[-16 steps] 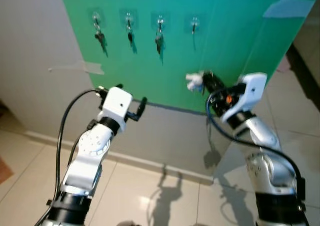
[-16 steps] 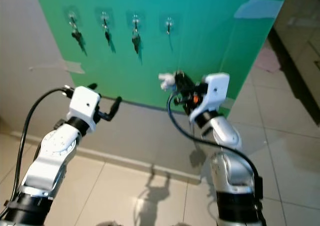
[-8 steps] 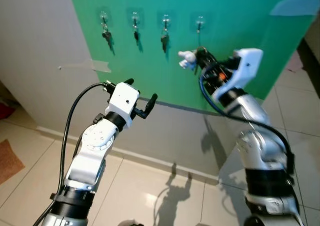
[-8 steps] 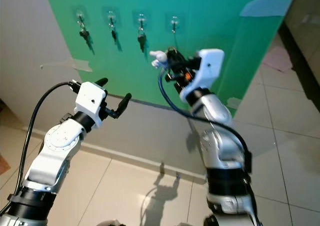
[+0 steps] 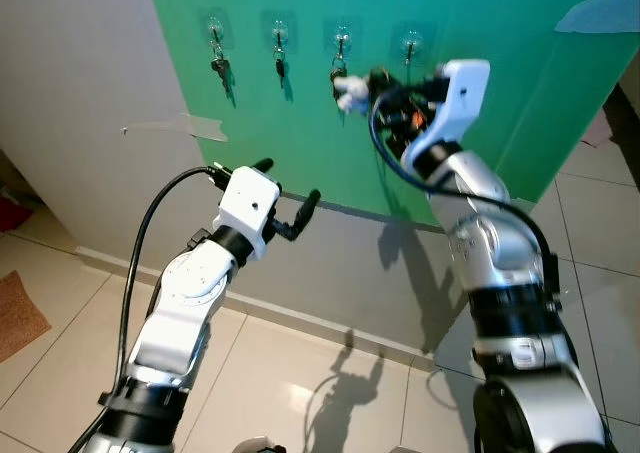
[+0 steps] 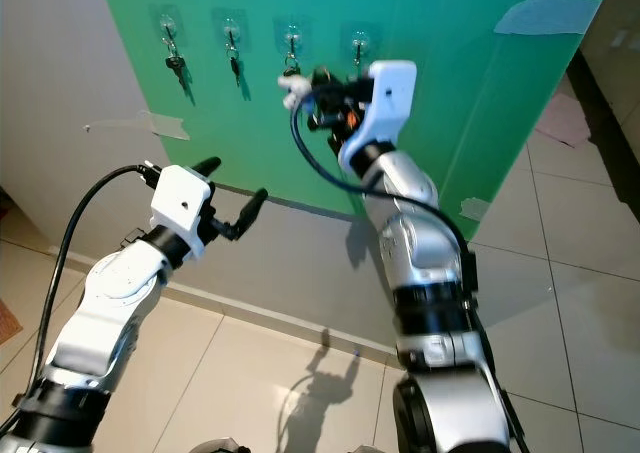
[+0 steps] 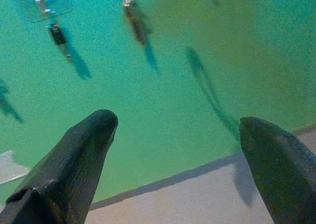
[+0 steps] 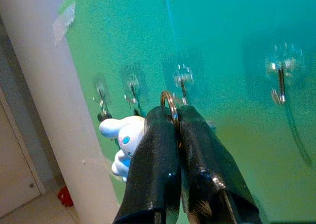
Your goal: Hang keys on a hook
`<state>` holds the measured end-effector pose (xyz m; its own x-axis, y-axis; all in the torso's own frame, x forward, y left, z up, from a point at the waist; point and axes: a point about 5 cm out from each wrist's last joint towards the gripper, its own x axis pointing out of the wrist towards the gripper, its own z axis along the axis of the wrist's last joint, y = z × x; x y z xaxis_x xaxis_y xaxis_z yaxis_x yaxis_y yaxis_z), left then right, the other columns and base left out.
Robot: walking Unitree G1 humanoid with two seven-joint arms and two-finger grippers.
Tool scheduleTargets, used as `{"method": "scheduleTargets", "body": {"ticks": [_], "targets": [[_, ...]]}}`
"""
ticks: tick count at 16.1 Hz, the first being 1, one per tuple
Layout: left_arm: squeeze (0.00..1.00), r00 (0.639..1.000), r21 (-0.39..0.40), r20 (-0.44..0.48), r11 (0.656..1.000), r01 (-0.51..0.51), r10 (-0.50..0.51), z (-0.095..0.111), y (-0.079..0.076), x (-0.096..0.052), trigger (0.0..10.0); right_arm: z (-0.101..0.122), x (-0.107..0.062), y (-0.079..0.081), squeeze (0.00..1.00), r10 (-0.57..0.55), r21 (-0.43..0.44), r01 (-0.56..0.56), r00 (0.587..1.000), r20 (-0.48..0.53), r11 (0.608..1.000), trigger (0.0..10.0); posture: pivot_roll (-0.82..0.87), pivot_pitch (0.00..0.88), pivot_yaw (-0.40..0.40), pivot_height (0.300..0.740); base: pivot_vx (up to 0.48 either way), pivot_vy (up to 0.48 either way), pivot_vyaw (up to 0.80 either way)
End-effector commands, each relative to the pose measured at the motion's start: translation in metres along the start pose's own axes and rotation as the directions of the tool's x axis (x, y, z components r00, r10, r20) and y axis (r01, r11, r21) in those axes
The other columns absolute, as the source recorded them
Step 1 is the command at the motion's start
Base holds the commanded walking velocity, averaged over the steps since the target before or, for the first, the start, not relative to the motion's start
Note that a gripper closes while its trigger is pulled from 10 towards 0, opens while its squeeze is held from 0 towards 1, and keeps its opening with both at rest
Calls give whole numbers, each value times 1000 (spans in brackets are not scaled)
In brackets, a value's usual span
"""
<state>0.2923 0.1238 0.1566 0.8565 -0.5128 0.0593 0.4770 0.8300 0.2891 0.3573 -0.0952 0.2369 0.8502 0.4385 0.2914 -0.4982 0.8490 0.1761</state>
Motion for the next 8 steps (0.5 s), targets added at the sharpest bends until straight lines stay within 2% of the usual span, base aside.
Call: {"method": "scheduleTargets", "body": {"ticks": [1,3,4,6,8], "targets": [[0,996,6,46,997,73,-73,8,-7,0,10000,6,6,-3,0,8,9,-9,999,31,1000,10000,-20,0,7,718,0,0,0],[0,988,0,79,991,133,-133,13,-11,1,10000,4,11,-6,0,12,22,-13,1000,23,1000,10000,-22,0,9,718,0,0,0],[0,976,-1,88,980,199,-198,16,-17,6,10000,3,18,-11,0,17,53,-18,1000,21,998,10000,-24,0,14,718,0,0,0],[0,973,1,93,977,214,-213,18,-18,8,10000,4,23,-15,0,8,55,-10,1000,28,998,10000,-29,0,19,718,0,0,0],[0,970,-1,97,975,224,-223,18,-18,8,10000,13,31,-27,0,-57,54,54,997,54,997,10000,-32,0,19,718,0,0,0]]}}
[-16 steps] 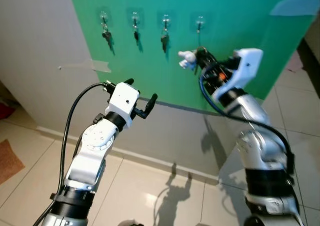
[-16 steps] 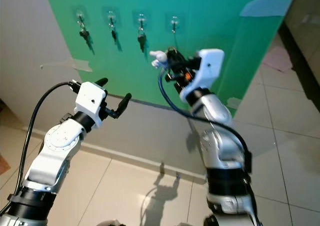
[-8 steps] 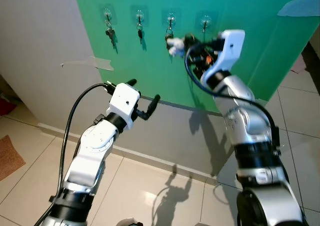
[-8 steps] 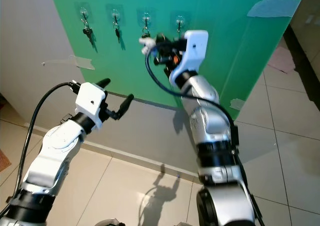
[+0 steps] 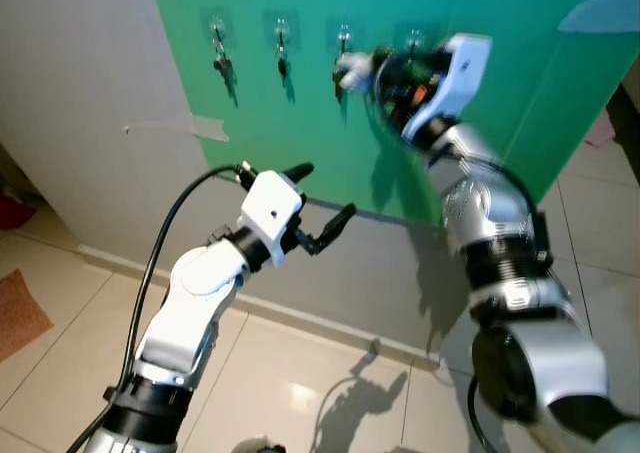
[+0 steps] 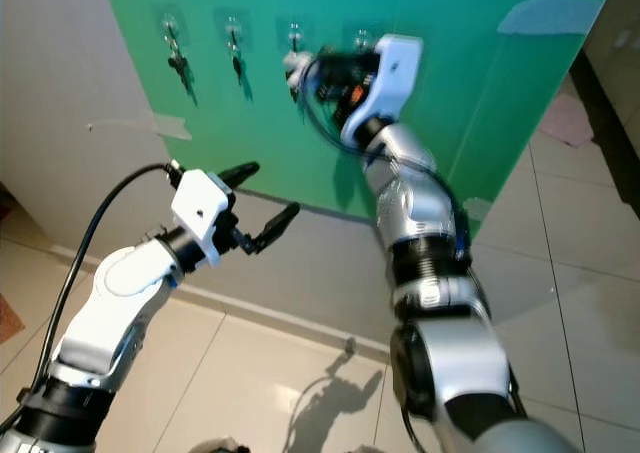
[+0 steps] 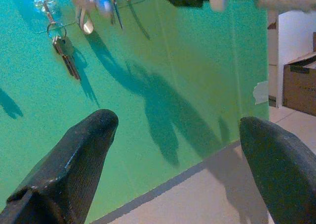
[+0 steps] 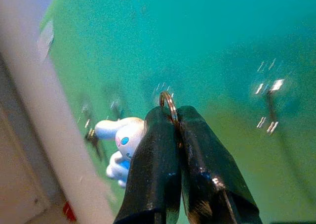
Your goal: Hang keys on a hook
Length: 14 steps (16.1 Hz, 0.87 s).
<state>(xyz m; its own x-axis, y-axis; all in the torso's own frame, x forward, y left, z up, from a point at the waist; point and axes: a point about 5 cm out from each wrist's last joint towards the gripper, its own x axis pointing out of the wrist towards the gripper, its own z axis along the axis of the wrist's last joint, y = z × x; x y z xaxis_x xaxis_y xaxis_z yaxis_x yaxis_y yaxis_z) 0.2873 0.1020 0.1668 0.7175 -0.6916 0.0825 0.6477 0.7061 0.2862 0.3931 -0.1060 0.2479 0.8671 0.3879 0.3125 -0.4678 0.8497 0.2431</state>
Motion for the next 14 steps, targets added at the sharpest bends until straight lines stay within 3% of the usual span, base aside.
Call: {"method": "scheduleTargets", "body": {"ticks": [1,5,6,8,11,13,14], "targets": [[0,1000,4,9,1000,18,-18,2,-1,1,10000,8,3,-4,0,-22,5,22,999,32,1000,10000,-30,0,19,718,0,0,0],[0,1000,3,5,1000,28,-28,1,-1,0,10000,0,3,-16,0,-78,44,79,997,-23,996,10000,-28,0,21,718,0,0,0],[0,999,4,6,999,32,-32,1,-1,1,10000,-22,-3,-20,0,-98,30,104,981,-166,994,10000,-31,0,23,718,0,0,0],[0,999,3,6,999,40,-40,1,-1,1,10000,-40,-12,-25,0,-123,22,133,959,-255,991,10000,-34,0,28,718,0,0,0],[0,999,3,3,999,47,-47,1,-2,2,10000,-45,-15,-30,0,-156,59,178,951,-266,982,10000,-35,0,31,718,0,0,0],[0,999,4,3,999,51,-51,1,-2,2,10000,-40,-13,-29,0,-133,76,154,963,-235,985,10000,-36,0,33,718,0,0,0],[0,999,5,4,999,52,-52,2,-2,2,10000,-30,-9,-23,0,-73,115,94,982,-173,989,10000,-34,0,33,718,0,0,0]]}}
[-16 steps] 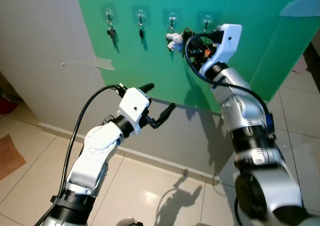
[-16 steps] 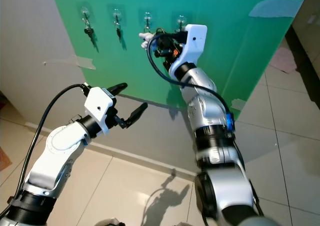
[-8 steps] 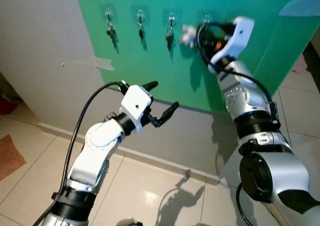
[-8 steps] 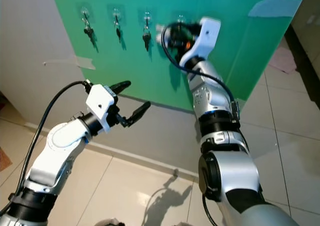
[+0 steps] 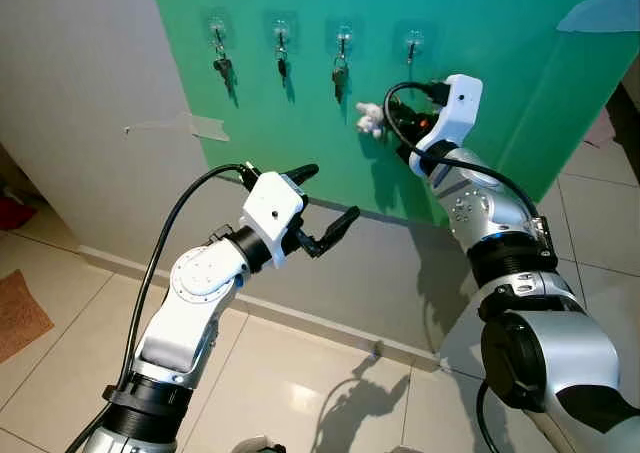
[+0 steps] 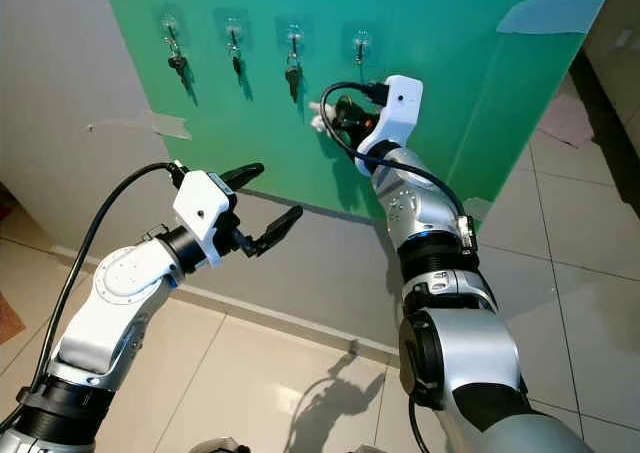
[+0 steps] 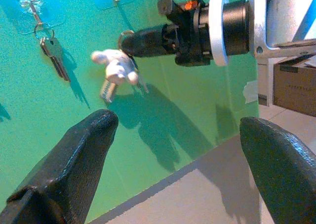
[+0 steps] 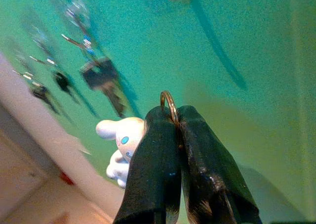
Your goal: Hang keys on a hook
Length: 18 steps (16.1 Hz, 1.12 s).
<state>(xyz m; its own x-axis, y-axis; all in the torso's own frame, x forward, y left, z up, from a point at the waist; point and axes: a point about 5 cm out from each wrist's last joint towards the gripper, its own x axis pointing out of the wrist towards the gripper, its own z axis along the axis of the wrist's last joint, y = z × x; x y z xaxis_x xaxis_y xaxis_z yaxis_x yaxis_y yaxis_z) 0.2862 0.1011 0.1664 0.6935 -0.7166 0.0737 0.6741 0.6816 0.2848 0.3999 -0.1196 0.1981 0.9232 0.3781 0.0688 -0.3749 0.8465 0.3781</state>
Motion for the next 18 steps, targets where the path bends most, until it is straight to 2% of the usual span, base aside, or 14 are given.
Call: {"method": "scheduleTargets", "body": {"ticks": [1,5,9,13,18], "targets": [[0,1000,10,3,1000,17,-17,2,0,2,10000,19,3,9,0,62,5,-63,994,92,998,10000,-34,0,32,718,0,0,0],[0,1000,8,5,1000,19,-19,2,-1,2,10000,37,3,13,0,131,4,-134,974,187,991,10000,-33,0,27,718,0,0,0],[0,1000,6,5,1000,20,-20,1,-2,2,10000,43,4,16,0,181,-12,-182,960,212,983,10000,-35,0,26,718,0,0,0],[0,1000,5,4,1000,22,-22,1,-2,2,10000,45,5,13,0,161,-11,-163,964,213,987,10000,-34,0,24,718,0,0,0],[0,1000,6,2,1000,31,-31,0,-4,2,10000,42,10,0,0,11,33,-16,988,152,999,10000,-34,0,23,718,0,0,0]]}}
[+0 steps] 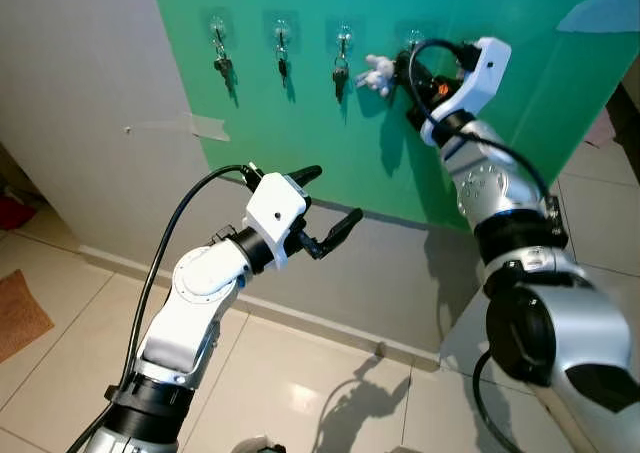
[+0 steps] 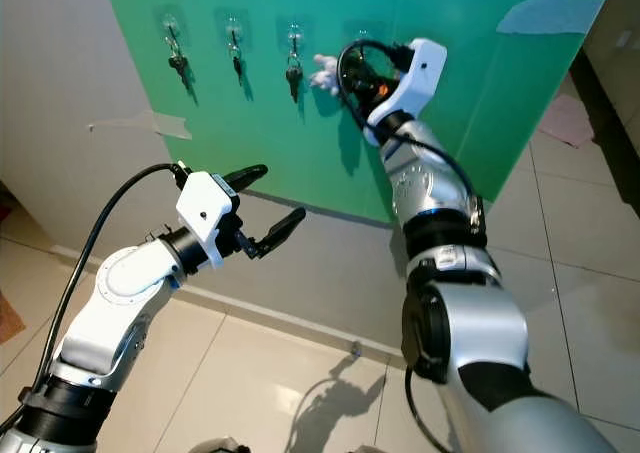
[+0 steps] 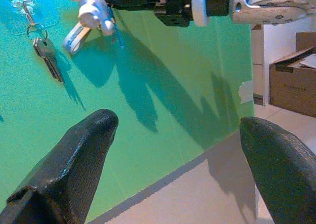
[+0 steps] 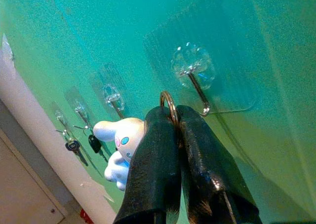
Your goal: Hang keys on a hook
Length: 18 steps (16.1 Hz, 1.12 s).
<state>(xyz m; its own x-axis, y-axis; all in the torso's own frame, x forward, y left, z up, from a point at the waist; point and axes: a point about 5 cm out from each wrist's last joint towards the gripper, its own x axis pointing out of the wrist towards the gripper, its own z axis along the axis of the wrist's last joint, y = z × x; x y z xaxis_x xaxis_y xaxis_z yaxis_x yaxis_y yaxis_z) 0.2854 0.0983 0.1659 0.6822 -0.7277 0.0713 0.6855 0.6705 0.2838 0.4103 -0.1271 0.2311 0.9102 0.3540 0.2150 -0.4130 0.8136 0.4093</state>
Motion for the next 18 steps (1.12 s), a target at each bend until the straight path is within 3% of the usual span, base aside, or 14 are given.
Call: {"method": "scheduleTargets", "body": {"ticks": [1,8,13,15,18], "targets": [[0,1000,8,0,1000,15,-15,0,-1,1,10000,6,2,-3,0,-42,-3,42,999,1,999,10000,-34,0,23,718,0,0,0],[0,1000,8,-2,1000,27,-27,0,-2,0,10000,-6,-4,-19,0,-152,116,158,987,-55,981,10000,-29,0,24,718,0,0,0],[0,999,14,-7,999,33,-33,0,-1,0,10000,-16,-11,-28,0,-199,267,219,975,-100,938,10000,-29,0,34,718,0,0,0],[0,999,15,-9,999,35,-35,0,0,0,10000,-19,-13,-30,0,-200,264,223,973,-112,938,10000,-28,0,36,718,0,0,0],[0,999,17,0,999,38,-38,2,0,0,10000,-24,-17,-31,0,-184,164,201,977,-110,966,10000,-27,0,37,718,0,0,0]]}}
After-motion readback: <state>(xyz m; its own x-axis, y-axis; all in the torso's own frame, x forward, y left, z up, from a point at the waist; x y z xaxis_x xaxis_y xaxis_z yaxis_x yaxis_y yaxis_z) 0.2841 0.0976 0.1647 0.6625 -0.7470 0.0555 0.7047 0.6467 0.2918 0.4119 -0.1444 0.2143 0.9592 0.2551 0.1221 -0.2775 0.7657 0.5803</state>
